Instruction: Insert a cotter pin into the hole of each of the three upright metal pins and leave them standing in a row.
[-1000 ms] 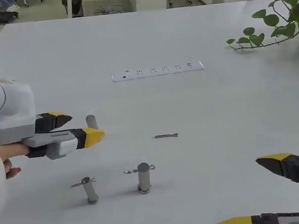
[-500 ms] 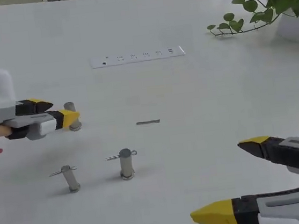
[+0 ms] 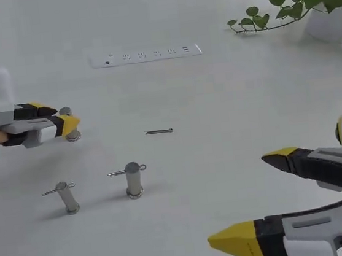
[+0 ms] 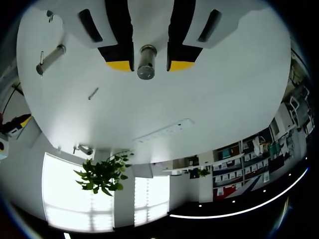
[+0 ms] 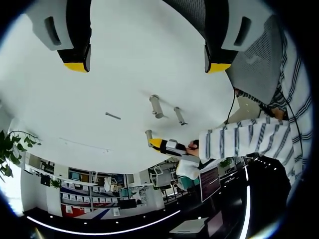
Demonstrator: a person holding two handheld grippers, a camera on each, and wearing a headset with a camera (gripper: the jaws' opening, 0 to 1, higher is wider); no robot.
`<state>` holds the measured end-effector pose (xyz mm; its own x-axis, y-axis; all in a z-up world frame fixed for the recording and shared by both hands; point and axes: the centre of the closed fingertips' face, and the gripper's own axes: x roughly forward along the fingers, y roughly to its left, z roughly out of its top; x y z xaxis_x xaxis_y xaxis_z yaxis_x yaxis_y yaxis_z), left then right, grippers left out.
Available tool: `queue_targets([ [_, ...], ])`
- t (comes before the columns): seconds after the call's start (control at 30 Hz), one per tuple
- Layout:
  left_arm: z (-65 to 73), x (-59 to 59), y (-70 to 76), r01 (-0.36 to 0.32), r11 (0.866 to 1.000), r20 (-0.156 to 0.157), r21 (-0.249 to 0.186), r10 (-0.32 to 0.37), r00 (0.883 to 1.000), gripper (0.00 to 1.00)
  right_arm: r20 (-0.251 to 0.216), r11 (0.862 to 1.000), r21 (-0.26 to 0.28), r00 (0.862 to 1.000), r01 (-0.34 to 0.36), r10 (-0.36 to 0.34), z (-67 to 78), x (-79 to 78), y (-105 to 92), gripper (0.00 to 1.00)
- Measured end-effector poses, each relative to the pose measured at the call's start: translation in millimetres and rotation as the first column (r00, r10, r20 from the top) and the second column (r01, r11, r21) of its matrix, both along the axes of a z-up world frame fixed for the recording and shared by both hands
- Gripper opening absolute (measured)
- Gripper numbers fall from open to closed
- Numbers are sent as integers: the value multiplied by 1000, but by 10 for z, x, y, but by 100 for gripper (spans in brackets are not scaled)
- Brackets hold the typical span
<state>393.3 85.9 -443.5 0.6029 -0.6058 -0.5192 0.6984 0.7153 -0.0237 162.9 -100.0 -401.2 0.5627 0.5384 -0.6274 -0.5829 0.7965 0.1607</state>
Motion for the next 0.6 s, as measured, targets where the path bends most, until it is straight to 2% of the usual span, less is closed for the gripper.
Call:
queue_targets([
  [0.3, -52, 10, -60, 44, 999, -1, -9, -44, 999, 12, -13, 1000, -15, 1000, 7, -7, -30, 2, -14, 94],
  [0.33, -48, 0, -81, 57, 998, -5, -22, -57, 998, 10, -16, 1000, -18, 1000, 7, -7, -38, 0, -15, 94],
  [0.5, -50, 9, -66, 58, 998, -12, -36, -59, 998, 10, -23, 1000, -22, 1000, 6, -6, -55, 3, -6, 93],
  [0.6, -42, -18, -75, 82, 997, 15, -16, -82, 997, 9, -22, 1000, -22, 1000, 4, -5, -58, 3, 2, 93],
])
